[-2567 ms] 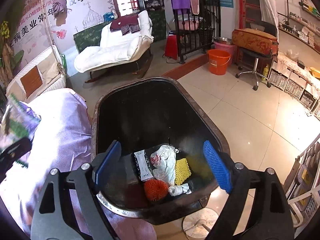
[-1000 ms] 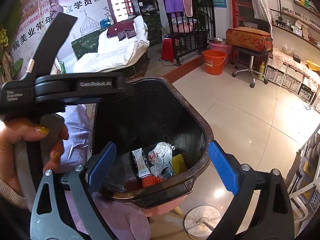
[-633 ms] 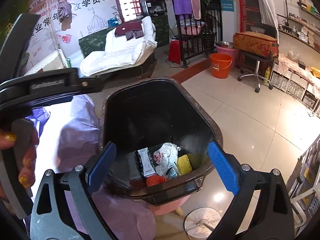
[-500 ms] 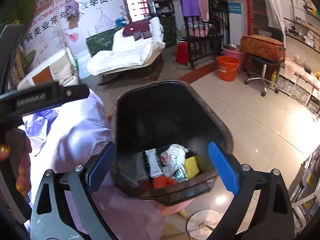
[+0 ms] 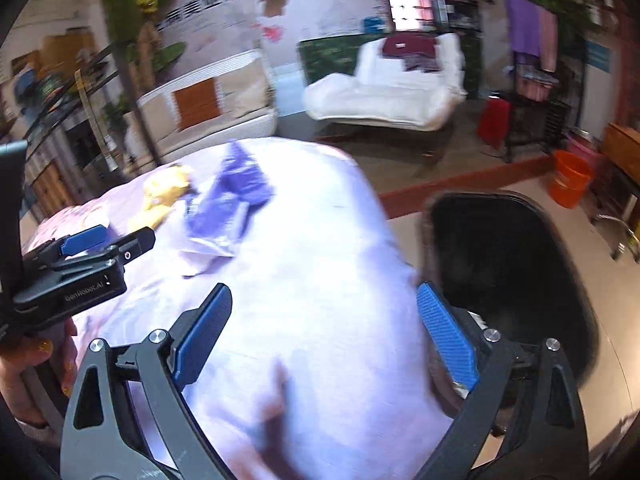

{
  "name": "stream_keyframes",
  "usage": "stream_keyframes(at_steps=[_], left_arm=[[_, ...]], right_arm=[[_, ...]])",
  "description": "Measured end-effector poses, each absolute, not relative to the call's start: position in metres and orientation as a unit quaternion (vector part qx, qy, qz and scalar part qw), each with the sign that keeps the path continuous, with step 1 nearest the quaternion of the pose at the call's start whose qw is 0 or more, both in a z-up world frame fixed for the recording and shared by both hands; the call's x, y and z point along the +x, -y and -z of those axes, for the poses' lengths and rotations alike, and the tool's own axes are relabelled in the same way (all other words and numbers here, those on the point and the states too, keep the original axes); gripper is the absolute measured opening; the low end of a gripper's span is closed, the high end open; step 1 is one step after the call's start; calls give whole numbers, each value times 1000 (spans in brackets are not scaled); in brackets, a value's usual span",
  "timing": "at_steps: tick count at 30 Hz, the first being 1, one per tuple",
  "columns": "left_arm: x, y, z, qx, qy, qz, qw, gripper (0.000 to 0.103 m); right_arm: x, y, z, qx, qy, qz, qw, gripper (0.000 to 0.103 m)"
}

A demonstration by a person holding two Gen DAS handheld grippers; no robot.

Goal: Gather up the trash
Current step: 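Bring both tools back over the bed toward the remaining trash, then grasp the blue paper cup with left tool while right grasps the purple plastic bag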

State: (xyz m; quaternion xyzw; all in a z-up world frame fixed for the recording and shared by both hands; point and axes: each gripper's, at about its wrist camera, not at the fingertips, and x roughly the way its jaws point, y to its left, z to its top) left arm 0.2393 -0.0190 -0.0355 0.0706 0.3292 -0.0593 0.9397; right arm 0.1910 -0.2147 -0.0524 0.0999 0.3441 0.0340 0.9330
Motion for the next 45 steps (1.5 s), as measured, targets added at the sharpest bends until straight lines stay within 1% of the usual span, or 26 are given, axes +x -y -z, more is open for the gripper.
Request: stream_keyframes(at_steps=[4,8,11,14,16,17,18,19,20,21,22,23,24,25,27,28,30,35,43,45], left_arm=[[241,-37,39,66,-329,-17,942,88],[257,-86,47,26,-343,-64,937,88],[275,-100,57,10,-364,-68,929,88],[292,-98,69,32,-389,-59,919,88],[299,-93,73,63,-389,-62,917,88],[302,-92,75,74,-391,-61,915,88],[306,-92,78,77,-396,-61,913,88],[309,-92,80,77,-402,-61,910,88],[313,-93,83,76,-408,-61,908,88],[316,-94,85,73,-412,-62,906,88],[319,-95,87,71,-416,-62,904,88],[321,-96,89,70,-418,-61,904,88],[323,-96,90,71,-419,-60,903,83],[325,-96,91,72,-419,-59,903,80],[324,-92,91,84,-413,-60,905,80],[324,-90,91,90,-409,-61,906,80],[320,-84,90,98,-402,-58,909,80],[316,-70,89,124,-393,-42,910,80],[298,-48,85,139,-372,-19,917,80],[293,-46,82,135,-368,-18,920,79]], right_arm=[[221,178,49,96,-366,-89,922,93],[252,137,50,72,-383,-126,912,93],[276,113,54,50,-398,-119,908,93],[302,104,62,61,-425,-112,896,90],[315,101,67,63,-439,-105,890,82],[318,98,69,60,-443,-103,889,81],[323,96,72,59,-447,-104,886,78],[326,94,73,60,-452,-105,884,72],[328,94,75,63,-455,-109,882,68],[328,93,76,69,-455,-114,880,58],[328,93,76,72,-455,-117,880,52],[327,92,77,75,-454,-118,880,48],[325,92,79,78,-454,-123,879,41],[326,90,80,78,-456,-127,877,37],[324,86,81,71,-454,-133,878,33],[324,85,80,65,-451,-134,880,27],[321,82,76,54,-442,-134,885,21],[316,86,72,51,-433,-131,890,19],[306,88,68,16,-407,-126,904,8],[306,89,68,22,-407,-128,904,6]])
